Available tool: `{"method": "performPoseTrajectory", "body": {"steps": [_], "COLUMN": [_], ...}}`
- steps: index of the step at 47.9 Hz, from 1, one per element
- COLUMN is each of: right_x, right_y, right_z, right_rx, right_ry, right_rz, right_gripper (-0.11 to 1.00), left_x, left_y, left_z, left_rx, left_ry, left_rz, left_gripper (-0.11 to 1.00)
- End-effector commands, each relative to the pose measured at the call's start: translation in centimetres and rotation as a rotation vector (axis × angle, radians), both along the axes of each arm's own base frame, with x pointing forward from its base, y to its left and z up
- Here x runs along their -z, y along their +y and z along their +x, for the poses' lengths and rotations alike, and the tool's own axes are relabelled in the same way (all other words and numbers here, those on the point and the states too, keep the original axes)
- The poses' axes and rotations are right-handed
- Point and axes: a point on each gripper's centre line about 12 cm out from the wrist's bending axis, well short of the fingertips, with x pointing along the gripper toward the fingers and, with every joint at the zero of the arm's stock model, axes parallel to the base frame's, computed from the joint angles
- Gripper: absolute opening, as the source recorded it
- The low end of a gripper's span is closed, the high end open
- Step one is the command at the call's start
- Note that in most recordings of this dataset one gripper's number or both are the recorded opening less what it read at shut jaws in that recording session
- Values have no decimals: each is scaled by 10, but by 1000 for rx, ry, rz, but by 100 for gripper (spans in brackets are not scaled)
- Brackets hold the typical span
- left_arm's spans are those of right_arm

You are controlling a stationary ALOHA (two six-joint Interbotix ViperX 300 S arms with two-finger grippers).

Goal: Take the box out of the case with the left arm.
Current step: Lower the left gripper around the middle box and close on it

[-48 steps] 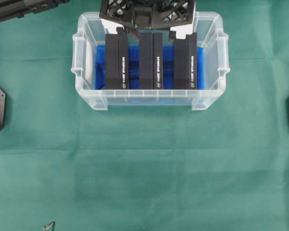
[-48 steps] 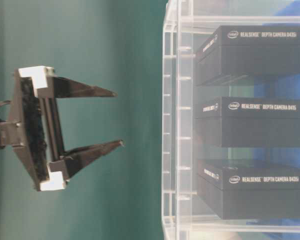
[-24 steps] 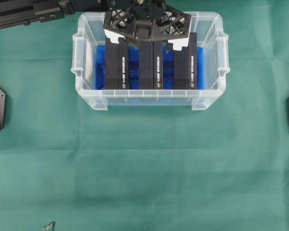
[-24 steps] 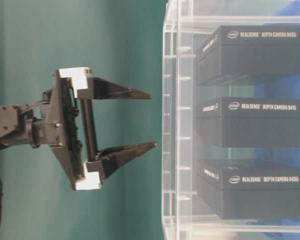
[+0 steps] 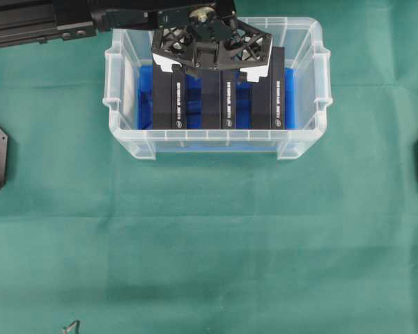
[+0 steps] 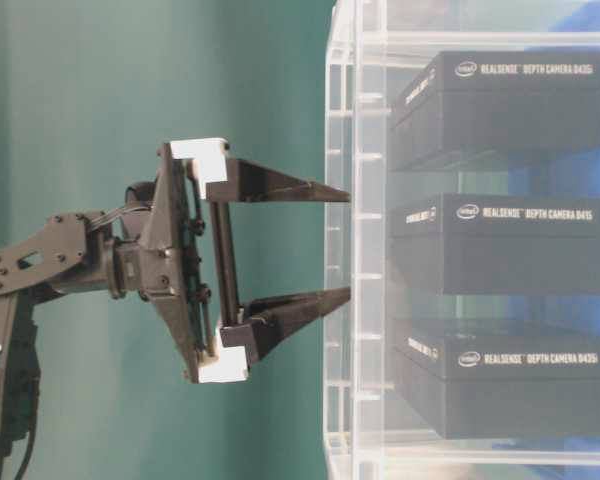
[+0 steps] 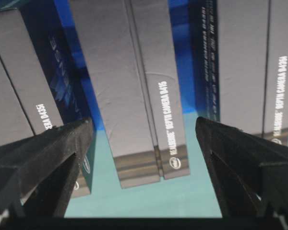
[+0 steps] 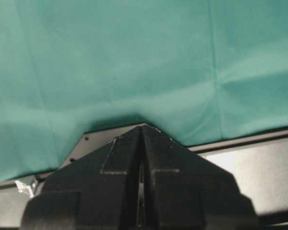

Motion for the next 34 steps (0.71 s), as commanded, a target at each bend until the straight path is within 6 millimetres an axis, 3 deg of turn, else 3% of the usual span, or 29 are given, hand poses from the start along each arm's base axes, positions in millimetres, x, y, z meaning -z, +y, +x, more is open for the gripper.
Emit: {"method": "performPoseTrajectory", "body": {"steps": [1,34], "right_x": [-7,-6], "right_y": [-1,-1], "right_z": [1,2], "right_rx": [3,4], "right_ry": [-26,-33], "right_rz": [-4,-9], "right_gripper": [0,0], "left_x": [-11,28], "left_y": [3,11], "left_z": [-1,-3], "left_rx": [-4,-19], "left_ry": [-35,-62], "left_rz": [12,17], "left_gripper": [87,87]}}
